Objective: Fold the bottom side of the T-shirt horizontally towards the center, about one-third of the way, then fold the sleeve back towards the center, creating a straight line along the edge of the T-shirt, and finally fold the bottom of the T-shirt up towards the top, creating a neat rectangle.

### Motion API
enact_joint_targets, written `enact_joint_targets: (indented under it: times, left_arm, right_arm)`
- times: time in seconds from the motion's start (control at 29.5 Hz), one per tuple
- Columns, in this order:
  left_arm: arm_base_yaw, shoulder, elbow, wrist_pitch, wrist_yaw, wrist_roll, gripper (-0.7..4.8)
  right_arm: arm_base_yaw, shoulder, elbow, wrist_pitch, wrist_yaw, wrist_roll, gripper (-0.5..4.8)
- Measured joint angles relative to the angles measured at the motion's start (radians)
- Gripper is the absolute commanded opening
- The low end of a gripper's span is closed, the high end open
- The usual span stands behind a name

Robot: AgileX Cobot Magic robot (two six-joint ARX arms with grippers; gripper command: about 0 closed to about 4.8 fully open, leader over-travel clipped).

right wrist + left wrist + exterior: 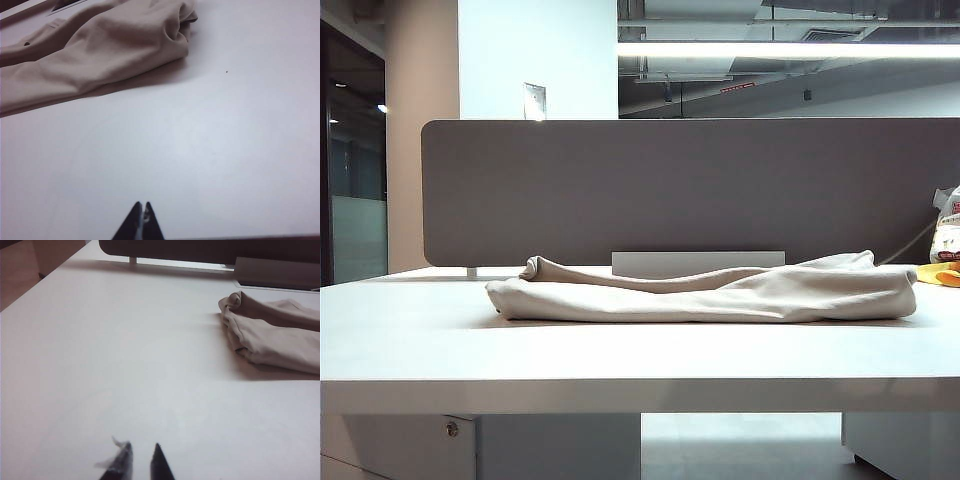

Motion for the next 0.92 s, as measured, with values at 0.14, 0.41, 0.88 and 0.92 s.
enact_joint_targets:
  times: [0.14, 0.41, 0.88, 0.92]
  left_arm:
    - [0.0, 0.0, 0.0, 0.0, 0.0, 0.0, 0.53]
    - [0.0, 0.0, 0.0, 0.0, 0.0, 0.0, 0.53]
    - [0.0, 0.0, 0.0, 0.0, 0.0, 0.0, 0.53]
    - [0.0, 0.0, 0.0, 0.0, 0.0, 0.0, 0.52]
  right_arm:
    - [0.0, 0.0, 0.0, 0.0, 0.0, -0.001, -0.06]
    - [0.073, -0.195, 0.0, -0.077, 0.099, -0.089, -0.06]
    - [0.306, -0.59, 0.0, -0.269, 0.504, -0.289, -0.06]
    - [0.306, -0.599, 0.0, -0.283, 0.503, -0.289, -0.06]
